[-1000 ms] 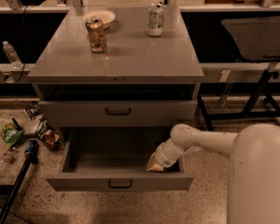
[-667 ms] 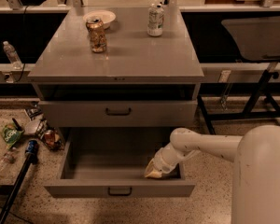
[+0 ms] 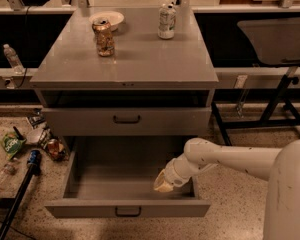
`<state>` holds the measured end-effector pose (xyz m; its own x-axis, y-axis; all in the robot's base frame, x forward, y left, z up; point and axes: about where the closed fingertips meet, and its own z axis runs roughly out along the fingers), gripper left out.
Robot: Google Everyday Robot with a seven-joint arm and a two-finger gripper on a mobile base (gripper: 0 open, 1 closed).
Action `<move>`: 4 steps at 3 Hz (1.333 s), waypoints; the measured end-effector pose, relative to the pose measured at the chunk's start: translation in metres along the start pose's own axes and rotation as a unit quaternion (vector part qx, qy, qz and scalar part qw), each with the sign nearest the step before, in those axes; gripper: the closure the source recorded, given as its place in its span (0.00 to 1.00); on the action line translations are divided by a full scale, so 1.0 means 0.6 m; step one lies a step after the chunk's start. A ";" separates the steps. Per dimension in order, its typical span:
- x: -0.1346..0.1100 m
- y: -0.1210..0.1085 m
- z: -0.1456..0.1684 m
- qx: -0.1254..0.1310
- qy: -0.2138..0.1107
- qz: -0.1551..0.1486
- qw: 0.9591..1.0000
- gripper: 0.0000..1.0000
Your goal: Open middle drawer
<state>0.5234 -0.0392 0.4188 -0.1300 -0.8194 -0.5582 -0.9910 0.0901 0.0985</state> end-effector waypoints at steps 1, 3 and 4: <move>-0.025 -0.037 -0.052 0.071 -0.002 -0.034 0.997 1.00; -0.066 -0.021 -0.185 0.129 -0.098 -0.050 0.985 1.00; -0.087 0.009 -0.253 0.164 -0.176 -0.052 0.969 1.00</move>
Offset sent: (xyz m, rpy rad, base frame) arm 0.0294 -0.0544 0.1332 0.0888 -0.3650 -0.0950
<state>0.5297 -0.0820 0.5733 0.0248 -0.5952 -0.8032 -0.9485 0.2399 -0.2071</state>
